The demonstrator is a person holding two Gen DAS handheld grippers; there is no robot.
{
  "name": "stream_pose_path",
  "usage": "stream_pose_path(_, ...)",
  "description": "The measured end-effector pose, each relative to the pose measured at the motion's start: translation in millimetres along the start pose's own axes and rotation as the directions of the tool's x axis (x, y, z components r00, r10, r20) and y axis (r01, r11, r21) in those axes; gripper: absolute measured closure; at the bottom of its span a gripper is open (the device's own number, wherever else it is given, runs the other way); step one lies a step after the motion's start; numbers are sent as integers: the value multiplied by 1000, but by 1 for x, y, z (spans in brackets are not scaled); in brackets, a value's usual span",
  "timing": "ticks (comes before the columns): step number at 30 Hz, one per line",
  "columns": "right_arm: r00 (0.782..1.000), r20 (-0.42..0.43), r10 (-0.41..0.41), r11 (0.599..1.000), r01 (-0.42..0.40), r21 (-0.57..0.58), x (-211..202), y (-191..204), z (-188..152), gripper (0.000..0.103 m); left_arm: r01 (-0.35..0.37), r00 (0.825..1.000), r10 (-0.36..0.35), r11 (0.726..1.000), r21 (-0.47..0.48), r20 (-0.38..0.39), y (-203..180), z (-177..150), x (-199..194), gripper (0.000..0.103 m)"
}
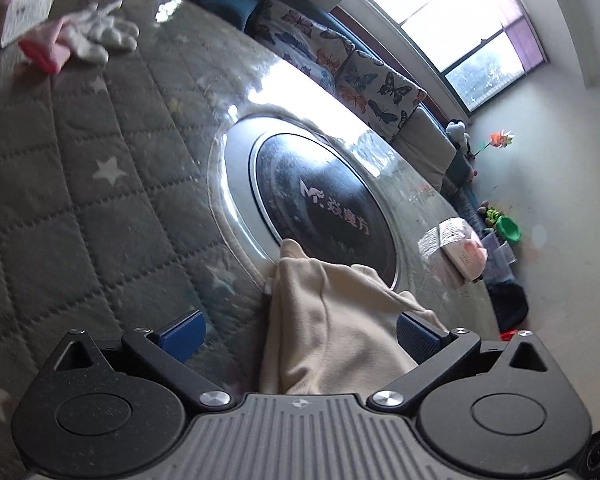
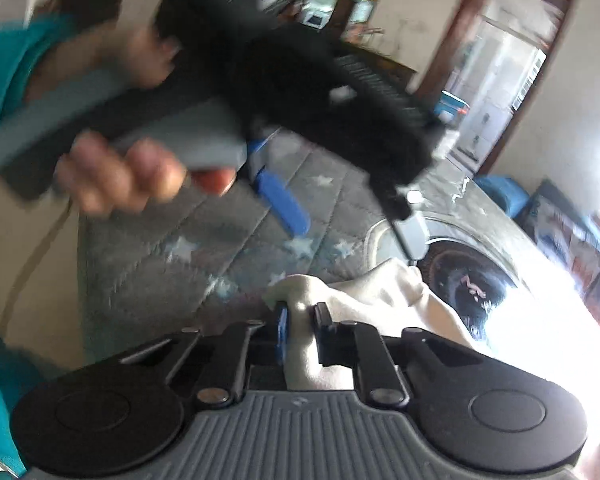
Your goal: Fold clothes
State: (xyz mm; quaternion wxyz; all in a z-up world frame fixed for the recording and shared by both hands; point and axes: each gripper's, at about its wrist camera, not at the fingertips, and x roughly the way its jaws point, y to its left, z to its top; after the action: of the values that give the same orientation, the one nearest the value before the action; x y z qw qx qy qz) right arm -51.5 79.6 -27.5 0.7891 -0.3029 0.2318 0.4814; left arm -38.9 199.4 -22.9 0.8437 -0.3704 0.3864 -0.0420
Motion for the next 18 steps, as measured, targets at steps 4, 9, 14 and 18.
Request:
stream_pose_path(4, 999, 51, 18, 993, -23, 115, -16, -22, 1, 96, 58, 998, -61, 992, -109, -32, 1, -1, 11, 1)
stream_pose_path(9, 995, 95, 37, 982, -53, 180, -33, -33, -1, 96, 119, 988, -137, 967, -224, -66, 1, -4, 28, 9)
stream_pose_path(14, 992, 111, 61, 977, -82, 197, -38, -32, -6, 96, 133, 985, -154, 964, -229, -72, -3, -9, 40, 27)
stream_pose_path(18, 990, 119, 76, 972, -100, 212, -41, -34, -12, 96, 124, 987, -145, 961, -247, -67, 0, -12, 44, 49)
